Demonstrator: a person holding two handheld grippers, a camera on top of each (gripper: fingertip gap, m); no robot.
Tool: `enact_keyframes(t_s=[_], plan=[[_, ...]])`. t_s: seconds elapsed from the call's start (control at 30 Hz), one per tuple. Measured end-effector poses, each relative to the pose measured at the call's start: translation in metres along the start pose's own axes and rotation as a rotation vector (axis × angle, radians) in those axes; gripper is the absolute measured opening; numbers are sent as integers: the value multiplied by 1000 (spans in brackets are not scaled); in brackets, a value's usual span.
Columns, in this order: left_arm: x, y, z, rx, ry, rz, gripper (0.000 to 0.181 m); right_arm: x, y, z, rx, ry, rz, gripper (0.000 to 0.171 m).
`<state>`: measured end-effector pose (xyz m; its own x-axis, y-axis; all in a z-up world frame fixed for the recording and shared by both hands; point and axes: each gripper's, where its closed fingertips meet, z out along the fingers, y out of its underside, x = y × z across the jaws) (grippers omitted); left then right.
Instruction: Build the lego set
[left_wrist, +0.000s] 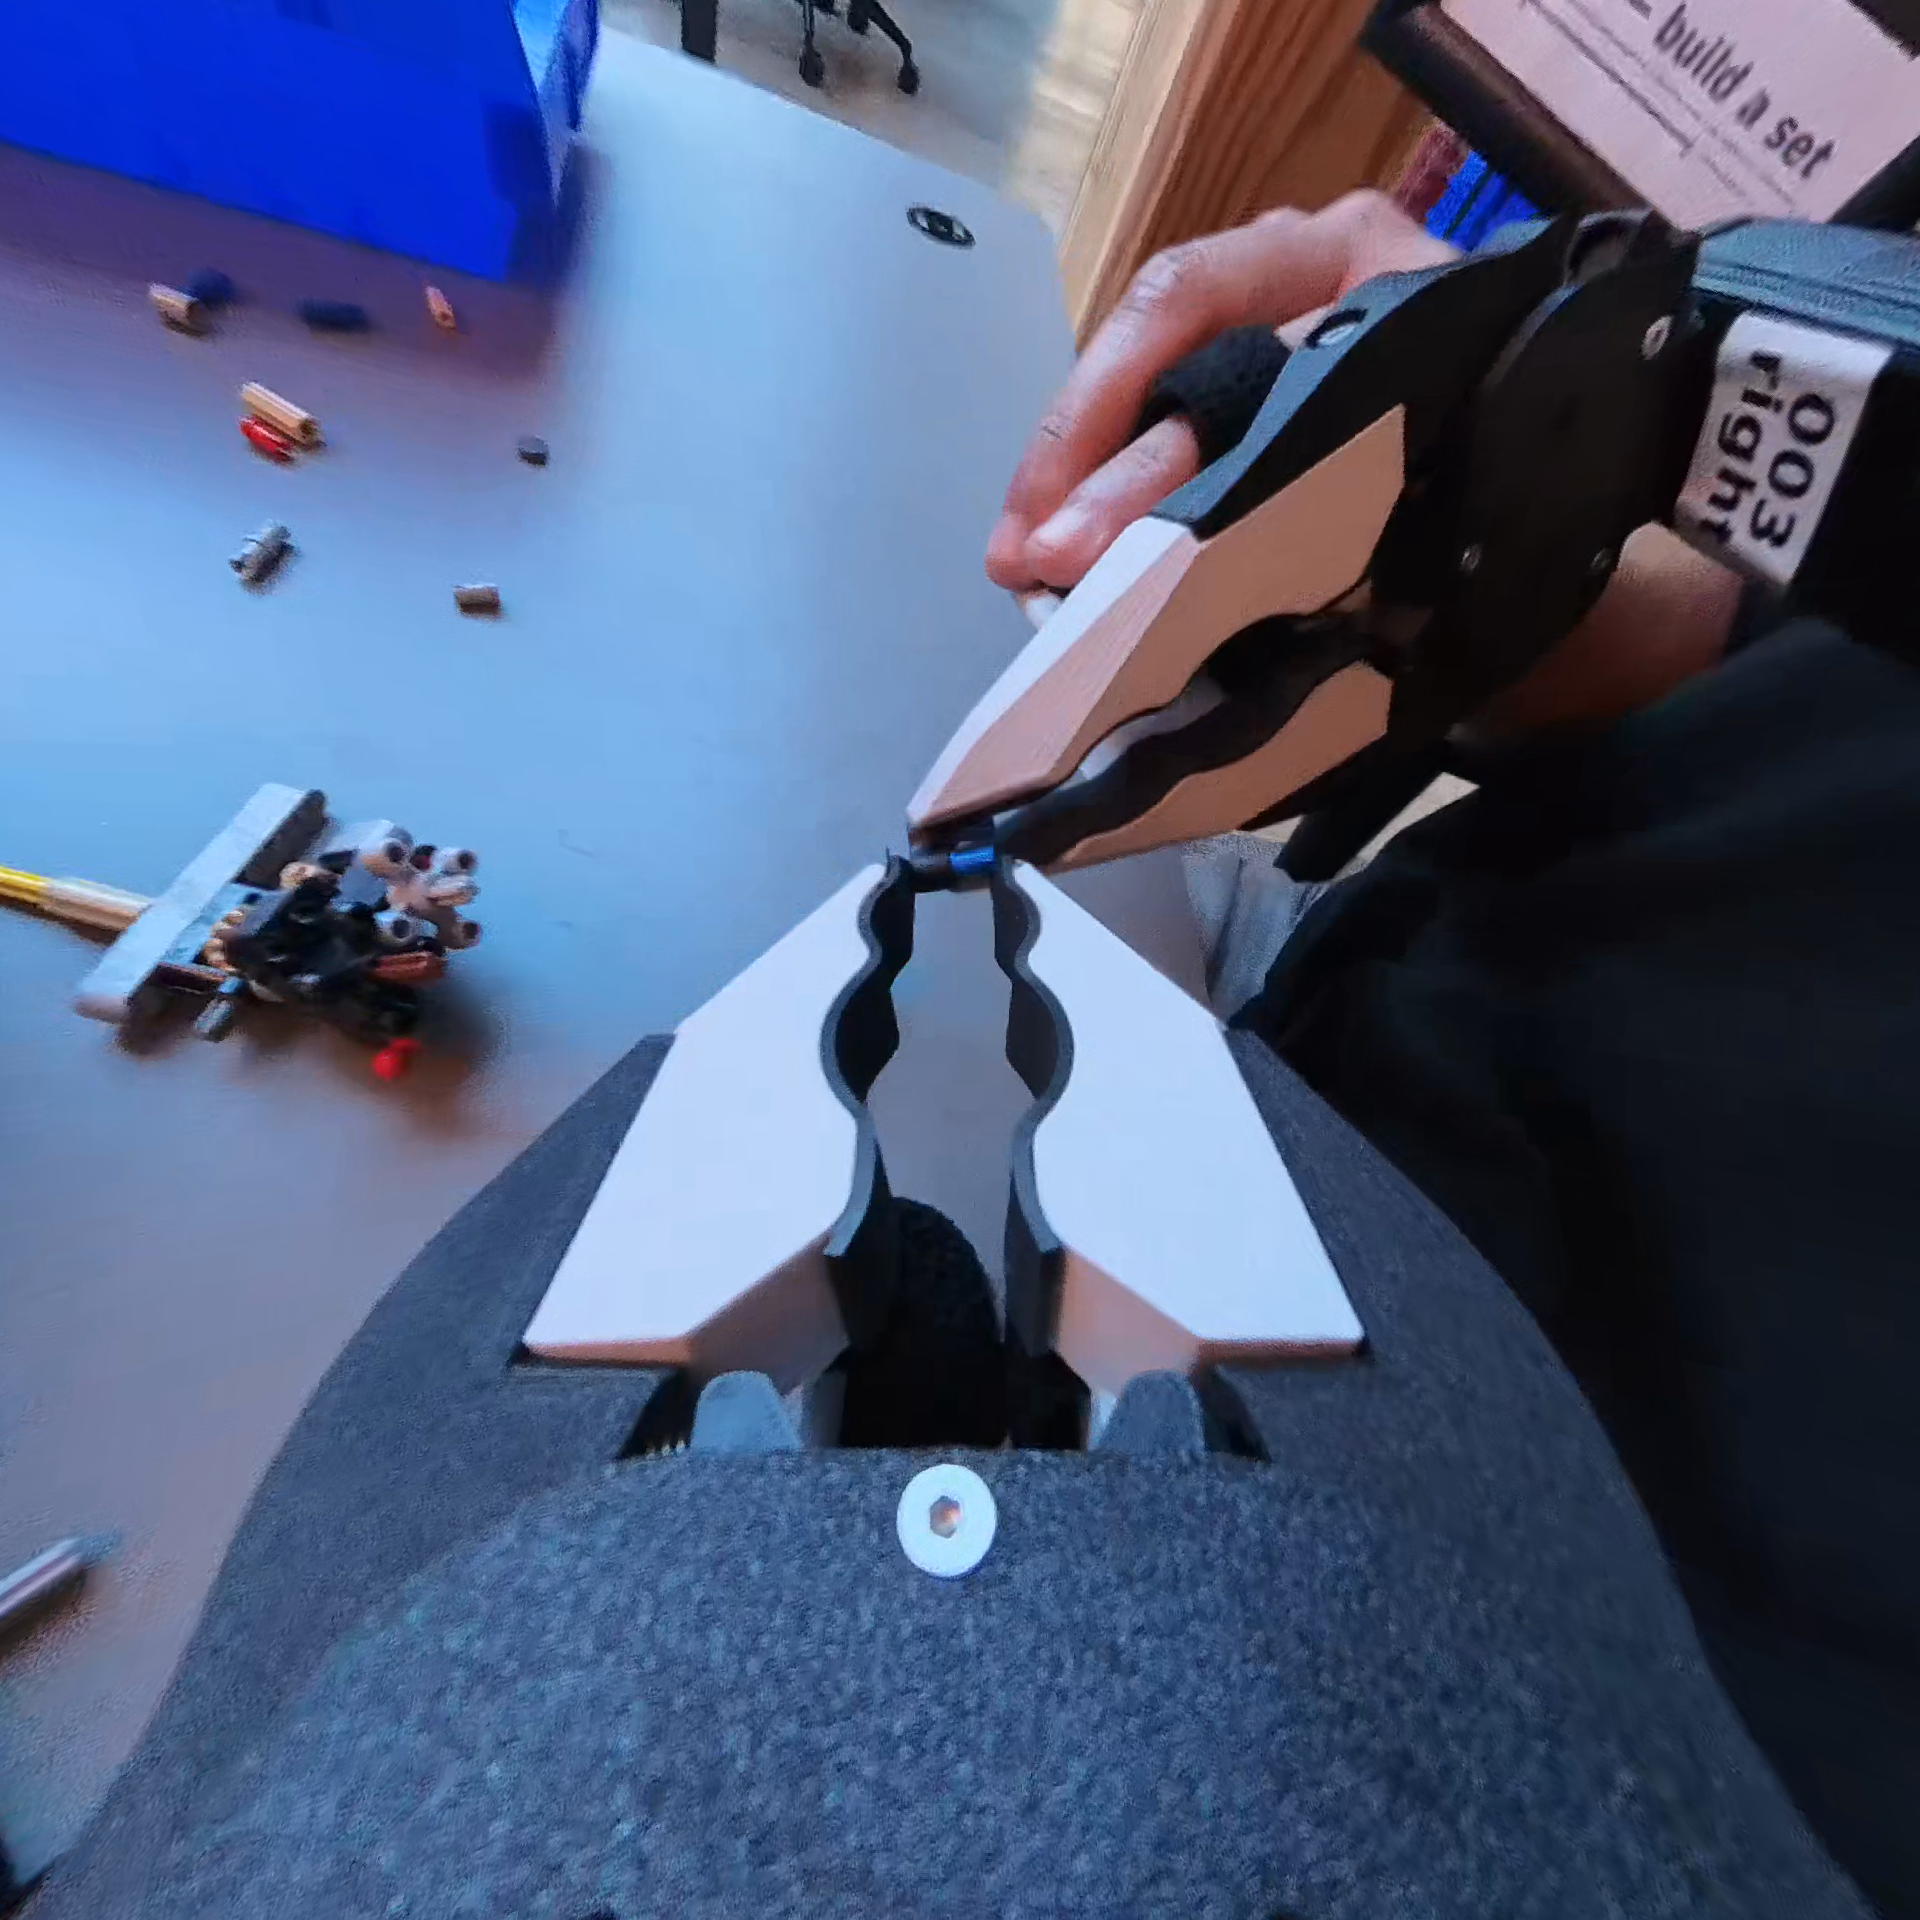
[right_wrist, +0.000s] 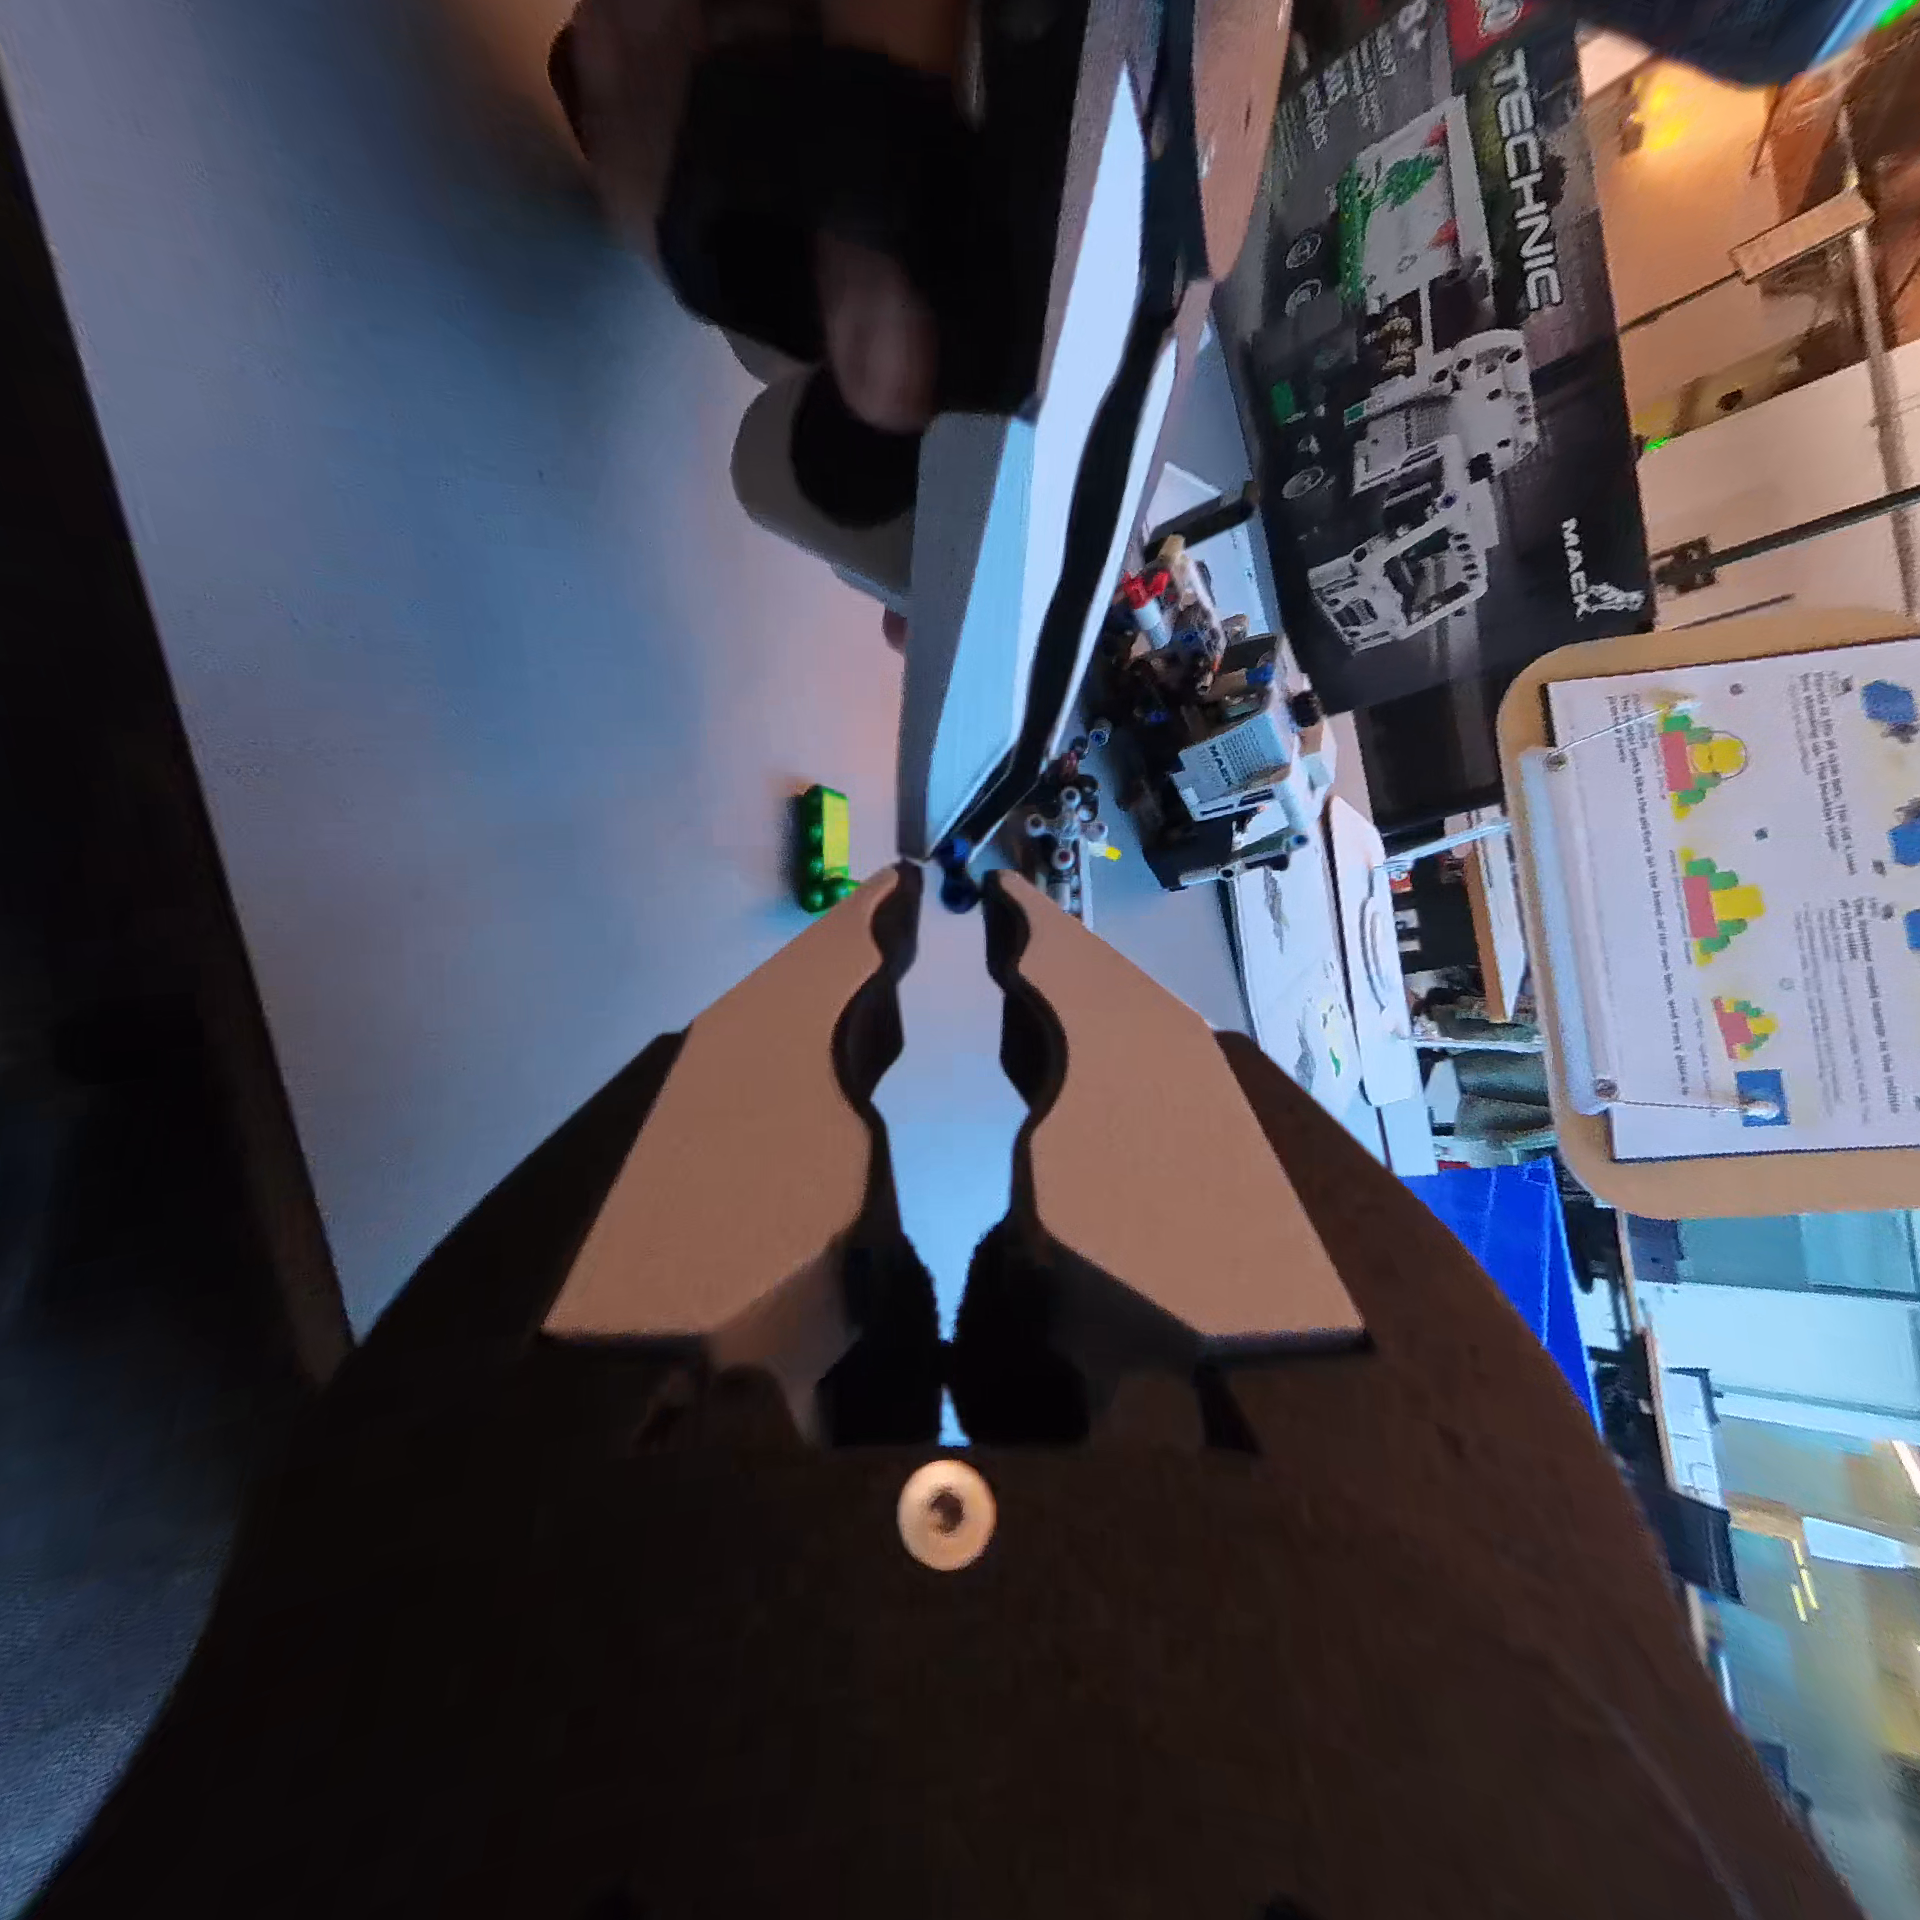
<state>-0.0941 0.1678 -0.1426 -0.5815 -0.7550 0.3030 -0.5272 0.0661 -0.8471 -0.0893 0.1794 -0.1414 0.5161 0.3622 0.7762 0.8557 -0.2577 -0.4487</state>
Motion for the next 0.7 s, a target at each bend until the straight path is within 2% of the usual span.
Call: enact_keyframes(t_s=[0.07, 0.17, 0.27, 0.5, 0.6, 0.7], plan=[[1, 1, 1, -5, -6, 8, 13, 0, 1, 0, -13, 8, 1, 6], [-1, 1, 1, -4, -37, 122, 13, 1, 3, 0, 2, 10, 50, 6], [-14, 4, -2, -27, -102, 236, 26, 2, 13, 1, -21, 2, 99, 6], [-26, 2, -4, -15, -177, 343, 24, 13, 15, -6, 59, -35, 318, 6], [-29, 0, -4, -3, -250, 432, 21, 19, 23, -4, 50, -32, 353, 6], [-34, -5, -5, 14, -317, 438, 19, 29, 43, 1, 5, 11, 349, 6]])
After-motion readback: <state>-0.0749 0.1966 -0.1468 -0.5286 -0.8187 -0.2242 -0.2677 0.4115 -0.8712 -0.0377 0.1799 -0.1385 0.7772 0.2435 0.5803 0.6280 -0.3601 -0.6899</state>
